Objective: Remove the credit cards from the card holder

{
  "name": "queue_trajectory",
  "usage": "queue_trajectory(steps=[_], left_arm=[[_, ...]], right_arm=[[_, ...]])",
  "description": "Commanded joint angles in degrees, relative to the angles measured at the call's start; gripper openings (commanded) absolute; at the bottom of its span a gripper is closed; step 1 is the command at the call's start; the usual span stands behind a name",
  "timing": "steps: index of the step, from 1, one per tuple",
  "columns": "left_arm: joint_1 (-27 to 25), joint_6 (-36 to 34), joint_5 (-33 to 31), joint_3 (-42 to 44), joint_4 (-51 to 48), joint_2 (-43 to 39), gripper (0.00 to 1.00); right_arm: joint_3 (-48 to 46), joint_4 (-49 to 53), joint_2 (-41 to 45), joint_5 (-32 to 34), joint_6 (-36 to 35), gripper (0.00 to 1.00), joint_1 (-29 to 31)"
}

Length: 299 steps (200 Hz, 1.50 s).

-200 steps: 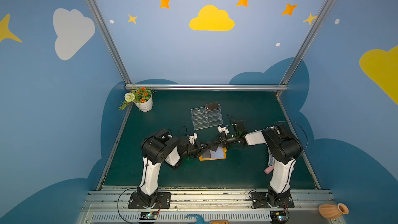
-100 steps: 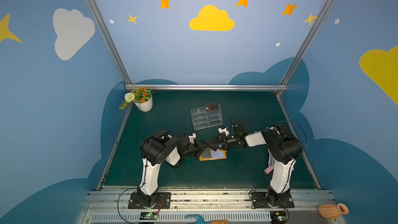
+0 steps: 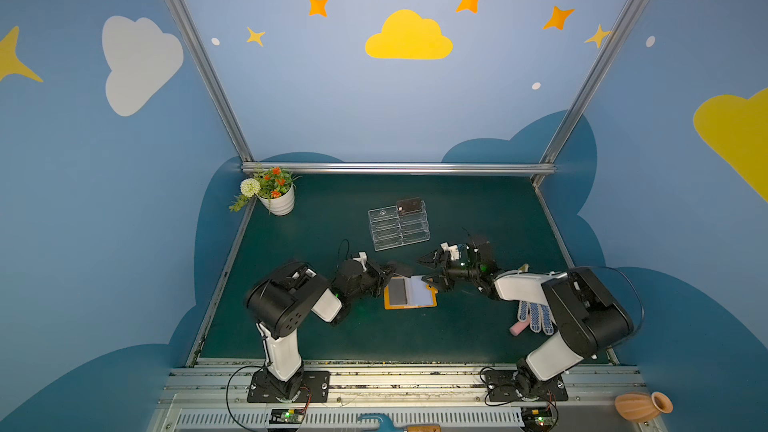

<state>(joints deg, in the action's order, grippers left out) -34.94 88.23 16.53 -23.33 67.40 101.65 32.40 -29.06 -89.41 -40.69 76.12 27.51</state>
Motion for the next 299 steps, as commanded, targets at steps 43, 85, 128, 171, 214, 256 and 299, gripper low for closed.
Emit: queue_trajectory(steps=[43,85,128,171,214,256,299], left_arm=[[-7.57,-11.41,-18.78,-7.52,-24.65,-13.17,0.04],[-11.14,-14.19,-22.32,-9.41,-28.37,-12.73,0.04],[-12.67,-15.91,-23.22,-8.91,-27.0,-11.12,0.04],[-15.09,-19.86,-27.17,-9.71,-29.16,-11.8,0.04],[-16.8,-23.15,-29.98,-10.33,-29.87,-11.24,0.04],[-17.97,-24.31,-32.2,-10.12,-28.75,-10.37,0.04],[-19.28,-24.94,-34.04,-10.07,-29.69,-10.64,0.04]], right_arm=[[-1.54,2.91,7.47,22.62,6.89,0.82,9.08],[-1.73,-2.71,4.38,25.91,10.29,0.82,10.35],[-0.81,-5.01,2.17,26.98,12.82,0.82,10.73],[-1.1,-14.05,-2.79,28.83,20.43,0.81,11.96],[-1.48,-20.64,-5.9,33.72,26.62,0.79,13.94],[-0.89,-21.83,-7.86,36.76,29.02,0.68,15.56],[-0.62,-21.04,-7.89,38.37,29.1,0.49,15.47]])
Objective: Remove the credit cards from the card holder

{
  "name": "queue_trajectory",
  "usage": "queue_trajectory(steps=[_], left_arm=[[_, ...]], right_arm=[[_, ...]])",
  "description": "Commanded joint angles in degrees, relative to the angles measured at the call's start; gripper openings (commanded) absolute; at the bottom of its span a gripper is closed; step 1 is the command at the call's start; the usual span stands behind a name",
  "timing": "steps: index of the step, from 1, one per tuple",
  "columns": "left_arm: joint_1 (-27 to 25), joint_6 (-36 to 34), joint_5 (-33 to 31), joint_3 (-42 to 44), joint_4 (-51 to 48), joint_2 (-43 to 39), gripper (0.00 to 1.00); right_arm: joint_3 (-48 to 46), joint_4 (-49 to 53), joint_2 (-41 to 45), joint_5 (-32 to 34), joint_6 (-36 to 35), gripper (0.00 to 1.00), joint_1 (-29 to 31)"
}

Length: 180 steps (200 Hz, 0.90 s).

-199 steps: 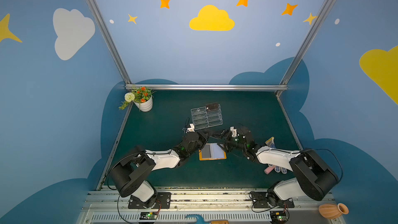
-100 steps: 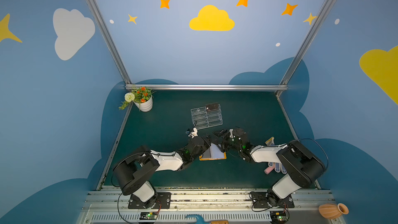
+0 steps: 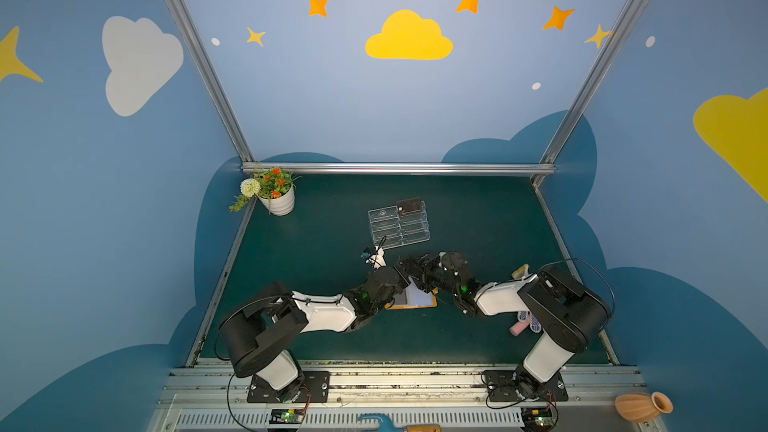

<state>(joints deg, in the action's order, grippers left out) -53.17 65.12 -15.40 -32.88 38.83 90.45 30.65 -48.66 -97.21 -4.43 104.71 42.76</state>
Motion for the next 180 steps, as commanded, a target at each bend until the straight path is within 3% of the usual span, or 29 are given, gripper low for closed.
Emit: queue_trajectory(steps=[1,40,131,147,164,180], left_arm=[[-1.06,-1.84,-2.1,-0.51,-1.12,0.53,0.04],[-1.65,-1.14,-1.95,-0.4,-1.19,0.91,0.04],[-2.86,3.65,2.57,-2.66,-6.67,2.86,0.13],[-2.82,4.38,4.1,-3.1,-7.06,3.32,0.23],[-2.82,5.25,4.58,-3.06,-8.21,3.22,0.44],[-2.82,5.86,4.93,-2.98,-8.4,3.03,0.53]], right_arm=[[1.19,-1.34,-0.18,2.17,0.51,0.49,0.22],[0.72,-1.49,-0.28,2.48,0.34,0.34,-1.23],[1.38,-0.38,-0.18,-0.3,-2.74,0.2,-3.3],[0.94,-0.34,0.13,-0.67,-3.02,0.17,-3.57],[0.17,-0.29,0.57,-1.06,-3.25,0.14,-3.89],[0.08,-0.3,0.79,-2.02,-4.04,0.12,-4.52]])
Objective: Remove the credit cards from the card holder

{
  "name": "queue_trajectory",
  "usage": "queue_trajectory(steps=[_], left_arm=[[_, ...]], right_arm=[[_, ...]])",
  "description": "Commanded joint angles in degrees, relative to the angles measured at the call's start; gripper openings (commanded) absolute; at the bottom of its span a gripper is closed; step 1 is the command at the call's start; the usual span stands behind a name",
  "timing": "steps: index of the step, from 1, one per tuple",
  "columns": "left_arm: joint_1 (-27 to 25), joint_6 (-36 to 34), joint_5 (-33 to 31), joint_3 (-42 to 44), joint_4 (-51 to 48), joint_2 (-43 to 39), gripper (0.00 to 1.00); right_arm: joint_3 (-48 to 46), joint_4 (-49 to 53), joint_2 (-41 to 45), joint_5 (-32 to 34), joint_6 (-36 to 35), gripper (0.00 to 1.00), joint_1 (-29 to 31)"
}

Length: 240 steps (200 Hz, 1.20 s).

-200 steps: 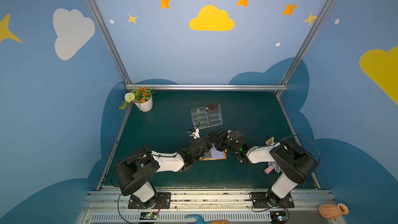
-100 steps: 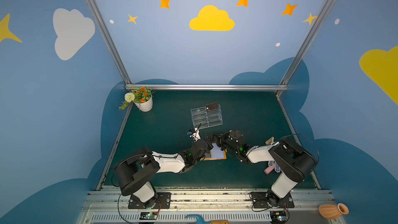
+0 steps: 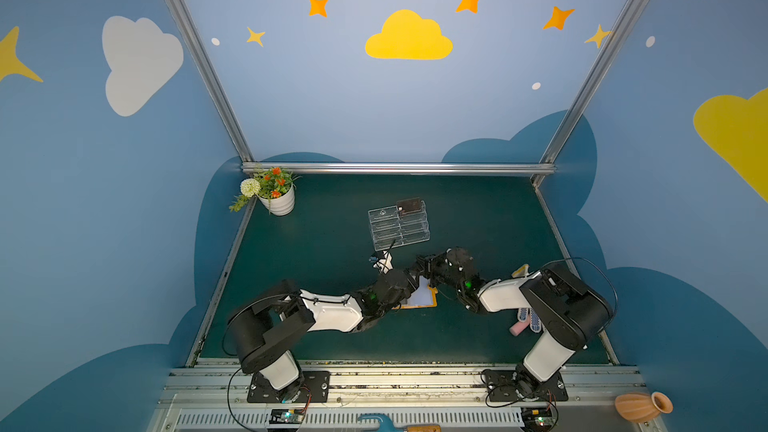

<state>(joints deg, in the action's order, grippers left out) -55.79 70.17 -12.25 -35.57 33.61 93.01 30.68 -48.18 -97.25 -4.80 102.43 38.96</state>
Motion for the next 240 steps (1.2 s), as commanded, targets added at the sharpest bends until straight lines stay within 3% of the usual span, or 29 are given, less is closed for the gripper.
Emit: queue_trajectory(steps=[1,27,75,133,173,198,240], left_arm=[[-0.2,0.87,1.83,-0.29,-3.1,0.45,0.54],[-0.21,1.58,2.47,-0.03,-2.18,0.7,0.63],[-0.16,0.23,2.42,1.51,0.01,-1.79,0.68],[1.32,-4.94,-1.36,4.97,-7.32,-16.34,0.89],[7.97,-10.2,12.32,5.53,-7.48,-22.52,0.92],[11.0,-11.84,15.96,6.7,-8.34,-25.09,0.92],[16.7,-12.94,31.51,4.67,-6.13,-21.15,0.92]], right_arm=[[0.07,-0.78,0.88,-1.68,-1.78,0.12,-0.72],[0.17,-0.4,1.17,-2.3,-2.48,0.0,-0.99],[-0.39,-0.55,1.0,-3.67,-3.27,0.0,-1.49],[-1.75,-0.41,2.45,-8.89,-7.39,0.0,-4.87],[-0.29,-0.65,3.41,-18.11,-15.85,0.0,-9.31],[1.23,1.3,3.94,-21.46,-19.81,0.0,-10.43],[3.51,3.73,5.77,-25.94,-28.51,0.0,-11.29]])
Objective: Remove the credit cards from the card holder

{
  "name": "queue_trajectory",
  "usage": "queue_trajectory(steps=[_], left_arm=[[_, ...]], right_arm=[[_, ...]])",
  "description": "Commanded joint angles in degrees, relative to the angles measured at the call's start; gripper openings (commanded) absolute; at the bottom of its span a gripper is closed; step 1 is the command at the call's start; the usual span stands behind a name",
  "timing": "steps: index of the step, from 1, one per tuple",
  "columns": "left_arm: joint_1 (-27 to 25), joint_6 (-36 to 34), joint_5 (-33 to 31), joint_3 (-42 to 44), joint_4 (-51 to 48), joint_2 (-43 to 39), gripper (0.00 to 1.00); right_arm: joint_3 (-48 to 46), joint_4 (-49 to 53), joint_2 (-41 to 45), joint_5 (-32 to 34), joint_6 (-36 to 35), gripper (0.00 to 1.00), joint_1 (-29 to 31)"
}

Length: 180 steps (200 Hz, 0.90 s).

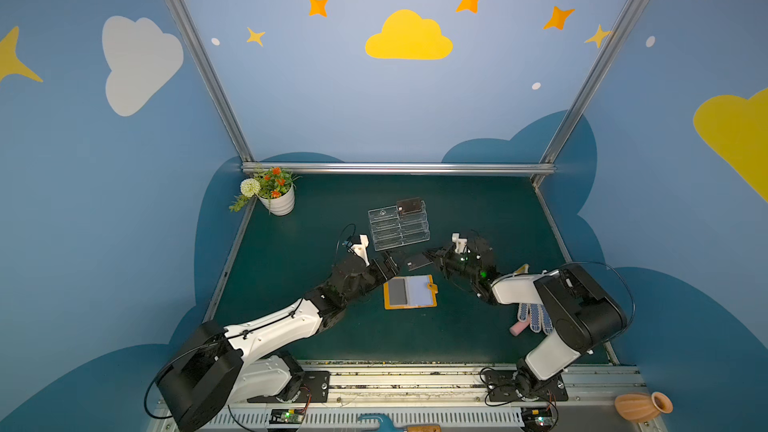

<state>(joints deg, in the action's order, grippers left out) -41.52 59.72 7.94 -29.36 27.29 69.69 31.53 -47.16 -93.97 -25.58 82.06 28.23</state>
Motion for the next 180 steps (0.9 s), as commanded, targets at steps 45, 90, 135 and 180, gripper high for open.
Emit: queue_trajectory(steps=[45,90,135,180], left_arm=[[4.39,-2.49,21.65,-1.95,7.04,10.03,0.88],[5.57,-0.14,24.6,-3.6,15.36,18.09,0.81],[6.38,-1.27,24.8,-5.44,15.5,20.16,0.79],[6.8,-0.53,26.34,-5.9,18.44,22.86,0.64]], right_arm=[[4.73,11.21,7.08,-8.28,-15.67,0.0,-1.71],[6.35,15.03,9.21,-10.61,-17.2,0.0,-1.83],[6.35,14.47,8.87,-12.05,-16.94,0.0,-1.71],[6.67,12.58,7.54,-13.14,-15.67,0.0,-1.68]])
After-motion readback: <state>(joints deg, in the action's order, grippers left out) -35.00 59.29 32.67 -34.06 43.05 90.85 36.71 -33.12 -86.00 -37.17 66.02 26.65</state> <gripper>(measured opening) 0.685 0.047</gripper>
